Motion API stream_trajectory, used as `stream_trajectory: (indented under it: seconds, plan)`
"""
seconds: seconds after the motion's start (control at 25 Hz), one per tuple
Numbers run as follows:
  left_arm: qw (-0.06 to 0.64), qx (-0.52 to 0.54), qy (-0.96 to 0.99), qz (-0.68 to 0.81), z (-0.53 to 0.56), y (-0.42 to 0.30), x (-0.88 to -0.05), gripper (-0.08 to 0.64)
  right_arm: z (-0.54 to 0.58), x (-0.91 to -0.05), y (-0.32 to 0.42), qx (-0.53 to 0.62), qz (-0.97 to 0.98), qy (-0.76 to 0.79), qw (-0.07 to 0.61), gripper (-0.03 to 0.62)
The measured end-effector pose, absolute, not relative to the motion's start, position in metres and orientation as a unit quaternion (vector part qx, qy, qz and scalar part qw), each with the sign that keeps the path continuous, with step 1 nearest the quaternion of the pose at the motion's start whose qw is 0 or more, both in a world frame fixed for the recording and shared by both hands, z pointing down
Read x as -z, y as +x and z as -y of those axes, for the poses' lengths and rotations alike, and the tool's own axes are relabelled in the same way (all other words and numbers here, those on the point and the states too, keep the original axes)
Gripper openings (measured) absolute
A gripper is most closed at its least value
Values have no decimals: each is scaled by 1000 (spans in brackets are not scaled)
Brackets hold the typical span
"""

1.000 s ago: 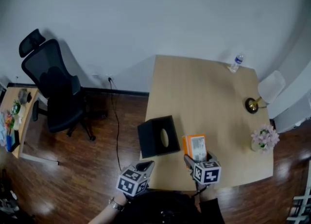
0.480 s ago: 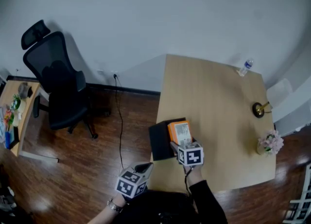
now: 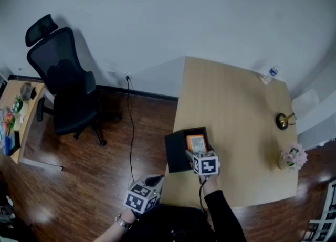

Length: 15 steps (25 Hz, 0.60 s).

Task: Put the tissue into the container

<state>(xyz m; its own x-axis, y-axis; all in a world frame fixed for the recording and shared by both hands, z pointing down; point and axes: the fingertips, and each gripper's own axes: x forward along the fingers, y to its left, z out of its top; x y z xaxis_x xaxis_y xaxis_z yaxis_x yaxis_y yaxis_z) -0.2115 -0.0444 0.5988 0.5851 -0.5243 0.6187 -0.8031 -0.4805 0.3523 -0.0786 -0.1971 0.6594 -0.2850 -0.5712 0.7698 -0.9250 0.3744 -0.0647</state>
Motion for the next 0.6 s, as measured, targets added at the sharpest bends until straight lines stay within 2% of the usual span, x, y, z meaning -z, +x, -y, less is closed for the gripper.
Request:
stream_trajectory:
  seconds: [0.16, 0.44, 0.52, 0.6]
  plan:
    - [314, -217, 834, 399, 48, -207, -596, 3, 190, -635, -75, -247, 767, 493, 328, 471]
    - [300, -216, 847, 382, 55, -177, -583, 3, 142, -573, -60, -257, 810, 454, 268, 467]
    - [297, -217, 851, 374, 56, -166, -579, 3, 125, -561, -50, -258, 814, 451, 261, 407]
    - [293, -219, 856, 366, 56, -153, -577, 3, 108, -555, -36, -263, 814, 452, 252, 299]
